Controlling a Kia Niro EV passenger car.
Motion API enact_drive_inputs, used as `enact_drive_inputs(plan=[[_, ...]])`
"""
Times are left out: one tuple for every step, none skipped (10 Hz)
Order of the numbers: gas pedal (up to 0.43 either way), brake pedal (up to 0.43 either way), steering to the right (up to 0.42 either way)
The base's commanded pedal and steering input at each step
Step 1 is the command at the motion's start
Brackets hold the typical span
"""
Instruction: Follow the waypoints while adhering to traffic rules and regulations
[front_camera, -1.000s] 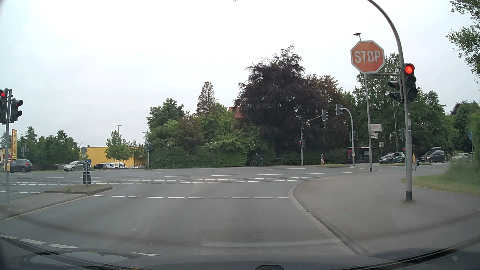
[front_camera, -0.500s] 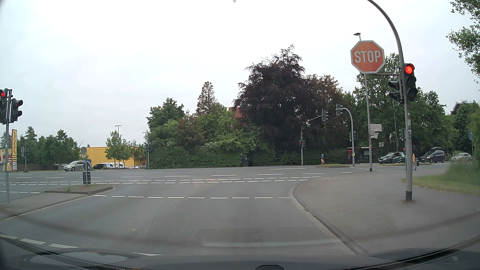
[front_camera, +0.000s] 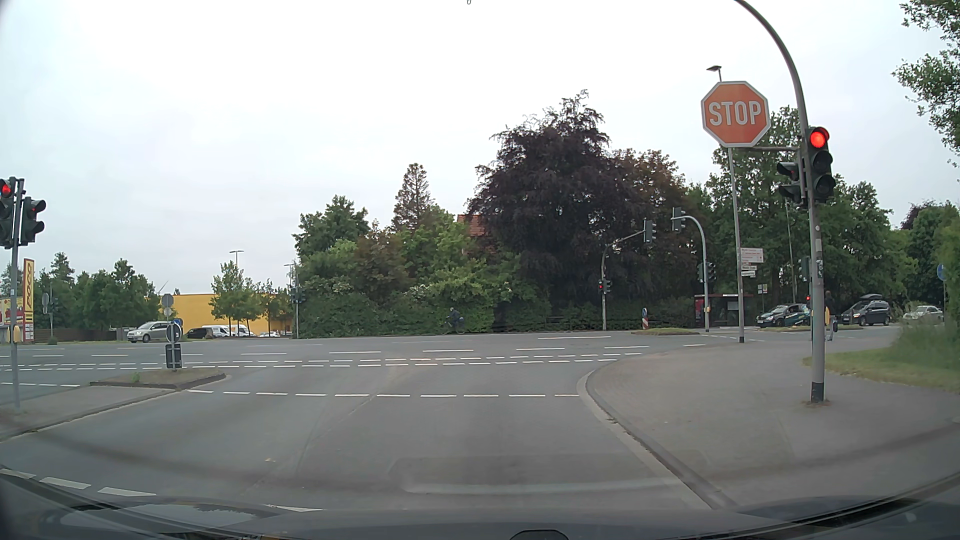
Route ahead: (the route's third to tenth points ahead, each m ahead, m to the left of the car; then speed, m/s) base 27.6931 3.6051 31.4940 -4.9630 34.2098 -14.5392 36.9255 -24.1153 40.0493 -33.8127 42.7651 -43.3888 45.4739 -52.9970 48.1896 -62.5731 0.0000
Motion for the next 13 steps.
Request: enact_drive_inputs(plan=[[0.000, 0.000, 0.000], [0.000, 0.000, 0.000], [0.000, 0.000, 0.000], [0.000, 0.000, 0.000], [0.000, 0.000, 0.000], [0.000, 0.000, 0.000], [0.000, 0.000, 0.000], [0.000, 0.000, 0.000], [0.000, 0.000, 0.000], [0.000, 0.000, -0.005], [0.000, 0.000, -0.009], [0.000, 0.000, -0.011], [0.000, 0.000, -0.011]])
